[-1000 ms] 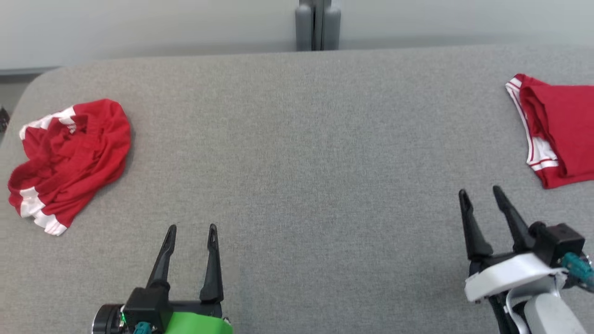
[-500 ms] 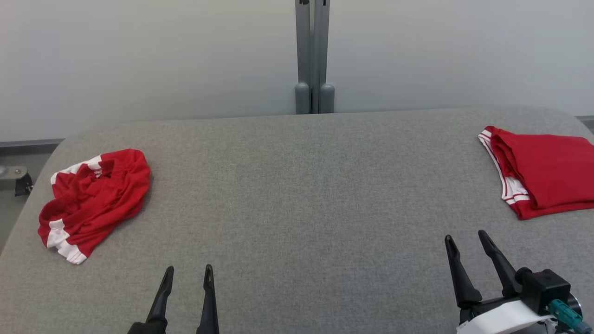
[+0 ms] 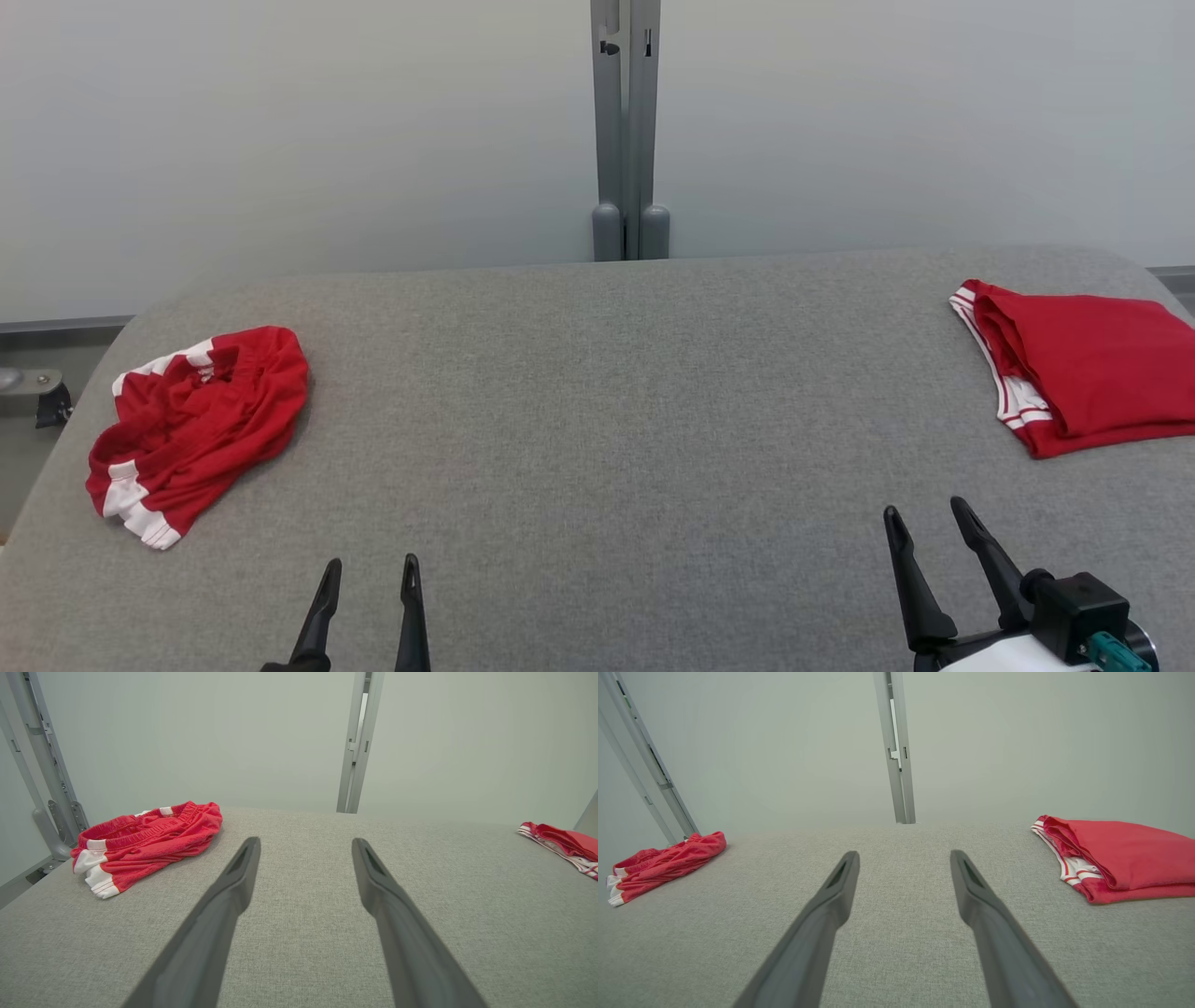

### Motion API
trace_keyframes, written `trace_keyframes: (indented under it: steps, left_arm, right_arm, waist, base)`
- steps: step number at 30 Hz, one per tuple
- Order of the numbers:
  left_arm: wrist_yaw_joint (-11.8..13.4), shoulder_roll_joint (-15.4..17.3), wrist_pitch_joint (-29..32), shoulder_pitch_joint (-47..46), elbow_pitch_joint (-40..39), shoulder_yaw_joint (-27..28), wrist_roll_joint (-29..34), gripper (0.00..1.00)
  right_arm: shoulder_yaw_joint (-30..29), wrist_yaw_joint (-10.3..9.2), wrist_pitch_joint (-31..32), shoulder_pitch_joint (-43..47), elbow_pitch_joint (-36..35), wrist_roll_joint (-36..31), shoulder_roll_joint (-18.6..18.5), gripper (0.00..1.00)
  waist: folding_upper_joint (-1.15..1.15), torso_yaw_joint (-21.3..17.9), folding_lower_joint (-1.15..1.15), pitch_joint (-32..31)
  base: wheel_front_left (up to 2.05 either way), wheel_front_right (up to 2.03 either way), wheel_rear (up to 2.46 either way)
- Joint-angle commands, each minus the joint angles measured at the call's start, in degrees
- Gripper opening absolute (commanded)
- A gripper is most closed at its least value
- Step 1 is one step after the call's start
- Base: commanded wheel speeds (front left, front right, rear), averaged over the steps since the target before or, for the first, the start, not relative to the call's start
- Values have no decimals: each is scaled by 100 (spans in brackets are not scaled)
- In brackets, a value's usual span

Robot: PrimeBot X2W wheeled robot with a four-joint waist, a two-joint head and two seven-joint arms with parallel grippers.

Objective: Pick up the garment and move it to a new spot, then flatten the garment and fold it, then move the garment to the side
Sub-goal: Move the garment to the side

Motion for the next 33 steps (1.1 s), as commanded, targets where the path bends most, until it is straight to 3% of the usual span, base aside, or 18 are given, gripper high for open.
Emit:
trace_keyframes:
  steps: [1, 33]
  left_arm:
    - [12, 4, 4, 52, 14, 26, 4, 100]
    - [-31, 4, 4, -35, 149, -26, 2, 100]
  right_arm:
    - [11, -4, -18, 82, 18, -45, 6, 100]
    - [74, -4, -18, 137, 119, 9, 87, 100]
  waist:
    - [0, -18, 0, -10]
    - [0, -157, 0, -64]
  base:
    - [0, 0, 0]
    - [0, 0, 0]
